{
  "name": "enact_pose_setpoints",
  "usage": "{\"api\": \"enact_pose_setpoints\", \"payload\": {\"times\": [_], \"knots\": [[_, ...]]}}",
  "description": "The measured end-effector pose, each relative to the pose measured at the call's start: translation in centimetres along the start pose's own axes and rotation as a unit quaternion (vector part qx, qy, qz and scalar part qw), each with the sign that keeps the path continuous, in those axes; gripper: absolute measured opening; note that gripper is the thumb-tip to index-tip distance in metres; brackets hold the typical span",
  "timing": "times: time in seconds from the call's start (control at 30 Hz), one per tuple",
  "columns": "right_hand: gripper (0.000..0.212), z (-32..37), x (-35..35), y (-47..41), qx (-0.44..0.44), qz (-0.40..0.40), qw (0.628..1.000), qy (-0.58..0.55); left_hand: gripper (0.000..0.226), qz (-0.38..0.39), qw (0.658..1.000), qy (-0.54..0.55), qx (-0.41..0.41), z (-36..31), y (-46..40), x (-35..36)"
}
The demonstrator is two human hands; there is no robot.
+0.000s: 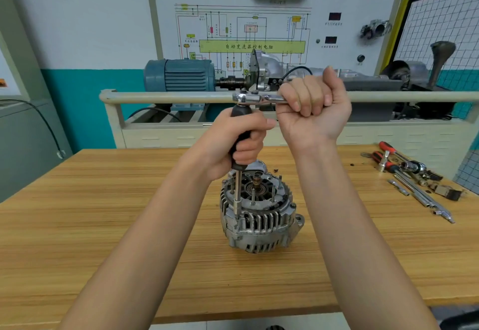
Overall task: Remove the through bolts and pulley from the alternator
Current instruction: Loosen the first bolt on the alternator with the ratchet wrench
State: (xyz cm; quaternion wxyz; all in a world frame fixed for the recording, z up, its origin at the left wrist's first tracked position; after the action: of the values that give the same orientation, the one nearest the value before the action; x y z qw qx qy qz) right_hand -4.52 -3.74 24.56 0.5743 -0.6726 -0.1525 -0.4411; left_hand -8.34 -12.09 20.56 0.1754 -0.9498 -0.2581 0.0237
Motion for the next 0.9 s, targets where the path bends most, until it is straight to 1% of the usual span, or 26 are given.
{"api": "enact_pose_setpoints", "payload": {"times": [0.03,0.07,0.1,0.17,0.23,0.3,0.33,0.4,0.47,0.53,0.6,0.67,0.73,0.77,0.83,0.9], "knots": [[0.048,0.1,-0.2,0.0,-0.003,-0.006,1.000,-0.011,0.039,0.010,1.000,0.004,-0.003,0.0,0.0,0.2],[0.048,0.1,-0.2,0.1,-0.014,-0.010,1.000,-0.004,0.042,0.003,1.000,0.006,-0.005,0.1,0.0,0.1],[0.048,0.3,0.0,0.3,-0.030,-0.011,0.999,0.019,0.046,-0.018,1.000,0.006,-0.006,0.1,-0.1,-0.1],[0.048,0.4,0.9,1.1,-0.071,0.010,0.992,0.105,0.052,-0.096,0.995,-0.006,0.003,0.2,-0.1,-0.8],[0.050,0.0,2.4,2.0,-0.122,0.061,0.969,0.206,0.051,-0.198,0.980,-0.024,0.019,0.2,0.1,-1.5],[0.047,-0.9,4.0,3.0,-0.182,0.109,0.937,0.279,0.047,-0.294,0.954,-0.047,0.041,0.1,0.5,-2.0],[0.045,-1.2,4.5,3.6,-0.215,0.122,0.919,0.306,0.045,-0.330,0.941,-0.057,0.055,-0.1,0.7,-2.1],[0.044,-1.7,5.1,4.4,-0.256,0.136,0.896,0.336,0.041,-0.364,0.926,-0.069,0.080,-0.2,1.0,-2.2],[0.045,-1.6,5.0,4.3,-0.241,0.138,0.904,0.326,0.040,-0.357,0.928,-0.062,0.087,-0.2,1.2,-2.2],[0.048,-1.1,4.5,3.3,-0.187,0.131,0.931,0.286,0.042,-0.308,0.947,-0.055,0.070,0.0,1.1,-2.1],[0.050,-0.4,3.3,2.0,-0.118,0.095,0.962,0.227,0.039,-0.220,0.974,-0.033,0.045,0.0,0.7,-1.8],[0.049,-0.3,1.9,0.8,-0.045,0.046,0.988,0.140,0.035,-0.114,0.993,-0.011,0.002,0.0,0.5,-1.3],[0.047,-0.4,0.7,0.0,0.006,0.012,0.999,0.048,0.034,-0.028,0.999,-0.011,-0.034,0.1,0.4,-0.7],[0.047,-0.4,0.2,-0.2,0.015,0.002,1.000,0.018,0.036,-0.005,0.999,-0.007,-0.041,0.1,0.4,-0.4],[0.047,-0.3,-0.2,-0.5,0.009,-0.012,1.000,0.004,0.043,-0.006,0.999,0.016,-0.047,0.2,0.2,-0.2],[0.047,-0.1,0.0,-0.1,-0.018,-0.014,0.999,0.036,0.051,-0.057,0.997,0.017,-0.040,0.3,0.1,-0.6]]}}
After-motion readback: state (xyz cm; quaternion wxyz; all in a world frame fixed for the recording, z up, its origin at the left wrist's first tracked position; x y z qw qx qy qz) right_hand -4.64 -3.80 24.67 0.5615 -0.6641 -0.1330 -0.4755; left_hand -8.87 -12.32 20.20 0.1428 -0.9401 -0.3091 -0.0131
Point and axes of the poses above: each hand's wrist, its own y-axis away from the middle knuckle, its own x-axis out of the palm, z = x × y, the point moved 7 cm from there along -y, towards the middle knuckle, and after that the axes turned 2 degrees about z, right-handed, at the moved point
